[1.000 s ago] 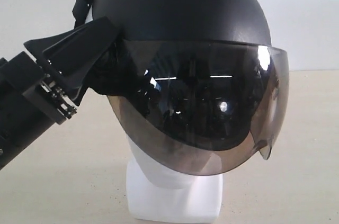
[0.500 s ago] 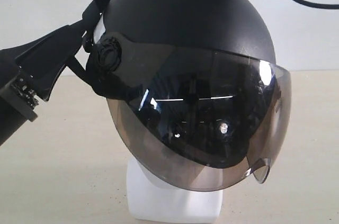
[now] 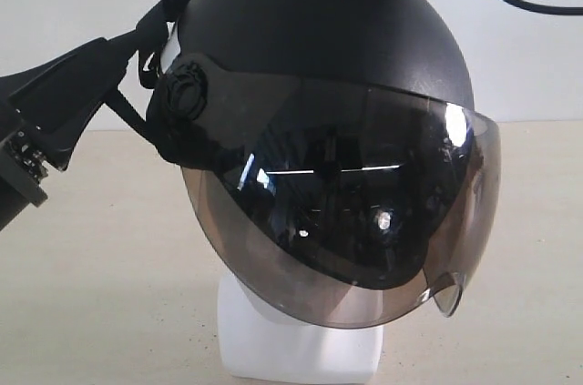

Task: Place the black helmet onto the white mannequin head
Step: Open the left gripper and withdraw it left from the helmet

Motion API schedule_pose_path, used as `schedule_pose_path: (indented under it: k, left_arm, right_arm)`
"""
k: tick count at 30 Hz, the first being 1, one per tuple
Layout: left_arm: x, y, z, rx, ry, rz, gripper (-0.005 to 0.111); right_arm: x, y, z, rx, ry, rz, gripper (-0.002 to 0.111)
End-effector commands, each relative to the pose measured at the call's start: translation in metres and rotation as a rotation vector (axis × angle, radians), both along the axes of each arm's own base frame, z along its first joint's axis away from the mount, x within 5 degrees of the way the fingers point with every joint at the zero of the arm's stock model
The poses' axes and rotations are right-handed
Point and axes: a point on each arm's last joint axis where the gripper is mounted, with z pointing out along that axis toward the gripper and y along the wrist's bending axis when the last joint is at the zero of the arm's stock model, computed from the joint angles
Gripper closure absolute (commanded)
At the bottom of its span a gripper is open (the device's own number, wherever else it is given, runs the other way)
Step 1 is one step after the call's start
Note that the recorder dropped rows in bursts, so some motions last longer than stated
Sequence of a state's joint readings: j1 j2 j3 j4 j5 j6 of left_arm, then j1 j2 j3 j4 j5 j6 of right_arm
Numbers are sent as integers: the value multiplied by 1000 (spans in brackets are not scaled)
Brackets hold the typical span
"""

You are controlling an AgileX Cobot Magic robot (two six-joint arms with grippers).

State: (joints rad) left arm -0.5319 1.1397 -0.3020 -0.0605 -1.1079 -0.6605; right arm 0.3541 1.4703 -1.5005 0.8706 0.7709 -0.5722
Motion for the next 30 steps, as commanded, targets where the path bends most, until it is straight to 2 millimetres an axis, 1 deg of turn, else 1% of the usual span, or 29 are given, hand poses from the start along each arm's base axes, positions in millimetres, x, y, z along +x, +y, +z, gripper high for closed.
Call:
schedule_pose_path:
  k: [1, 2, 4, 7, 10, 12, 16, 19, 23, 25, 27, 30]
  left_arm:
    - [-3, 7, 9, -54, -53, 40, 102]
    - [-3, 6, 10, -50, -58, 35, 102]
    - [-4, 5, 10, -45, -67, 24, 98]
    - [-4, 5, 11, -64, -60, 13, 83]
    - [-5, 6, 11, -70, -57, 10, 64]
    - [-5, 6, 11, -68, -53, 10, 56]
    - [-12, 4, 15, -19, -62, -33, 58]
    - [-18, 4, 15, 99, -45, -35, 62]
    - [-27, 10, 10, 304, 86, -13, 62]
    - [-31, 13, 13, 417, 178, -8, 62]
    - [-34, 15, 22, 491, 225, -11, 62]
    - [-31, 14, 41, 519, 208, 2, 62]
  right_arm:
    - [-4, 3, -15, -72, 66, 65, 109]
    - [-4, 3, -15, -71, 67, 64, 109]
    - [-5, 3, -16, -69, 75, 64, 109]
    - [-5, 3, -16, -64, 85, 62, 109]
    - [-6, 3, -16, -68, 95, 71, 109]
    - [-6, 3, -17, -71, 96, 74, 109]
    - [-7, 3, -17, -73, 101, 80, 109]
    - [-7, 3, -17, -79, 102, 82, 109]
    - [-7, 3, -17, -80, 104, 84, 109]
    - [-7, 3, -18, -81, 105, 86, 109]
    - [-8, 3, -18, -82, 106, 87, 109]
    - [-8, 3, -18, -83, 105, 89, 109]
